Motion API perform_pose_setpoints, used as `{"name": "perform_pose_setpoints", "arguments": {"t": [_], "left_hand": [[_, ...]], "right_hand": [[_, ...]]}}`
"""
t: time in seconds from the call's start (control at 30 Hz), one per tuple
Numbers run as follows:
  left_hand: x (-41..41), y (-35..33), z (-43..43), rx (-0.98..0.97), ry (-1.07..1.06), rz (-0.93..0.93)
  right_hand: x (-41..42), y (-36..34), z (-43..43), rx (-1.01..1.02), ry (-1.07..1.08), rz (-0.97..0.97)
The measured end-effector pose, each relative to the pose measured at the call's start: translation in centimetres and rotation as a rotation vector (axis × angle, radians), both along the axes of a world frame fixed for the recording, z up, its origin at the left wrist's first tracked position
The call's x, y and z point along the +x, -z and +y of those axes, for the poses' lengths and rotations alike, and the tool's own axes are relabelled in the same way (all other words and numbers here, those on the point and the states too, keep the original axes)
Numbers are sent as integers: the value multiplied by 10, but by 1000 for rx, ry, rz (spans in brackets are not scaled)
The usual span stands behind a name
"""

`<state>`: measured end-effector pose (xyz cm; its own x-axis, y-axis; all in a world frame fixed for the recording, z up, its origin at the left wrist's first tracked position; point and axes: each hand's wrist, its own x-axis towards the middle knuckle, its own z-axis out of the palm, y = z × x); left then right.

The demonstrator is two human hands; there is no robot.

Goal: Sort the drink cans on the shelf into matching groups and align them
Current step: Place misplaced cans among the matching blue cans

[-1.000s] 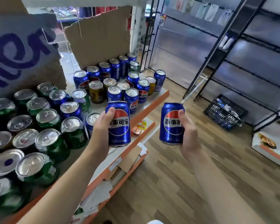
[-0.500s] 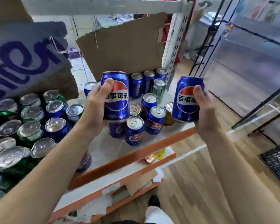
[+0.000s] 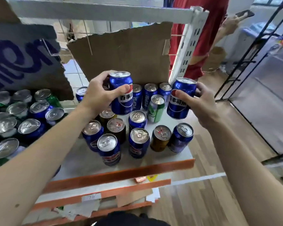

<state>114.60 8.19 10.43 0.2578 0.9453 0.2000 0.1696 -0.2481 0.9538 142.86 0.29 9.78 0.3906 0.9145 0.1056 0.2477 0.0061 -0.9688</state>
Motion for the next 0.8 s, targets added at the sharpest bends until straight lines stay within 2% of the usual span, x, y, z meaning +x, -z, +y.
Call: {"name": "perform_pose_setpoints", "arguments": {"t": [0.13, 0.4, 0.8], "left_hand": [[13, 6, 17, 115, -28, 163], [23, 23, 33, 192, -24, 435], [23, 46, 55, 142, -23, 756]], "right_hand": [[14, 8, 13, -15, -55, -87], [32, 41, 34, -163, -153, -243], [38, 62, 44, -389, -270, -117]]}}
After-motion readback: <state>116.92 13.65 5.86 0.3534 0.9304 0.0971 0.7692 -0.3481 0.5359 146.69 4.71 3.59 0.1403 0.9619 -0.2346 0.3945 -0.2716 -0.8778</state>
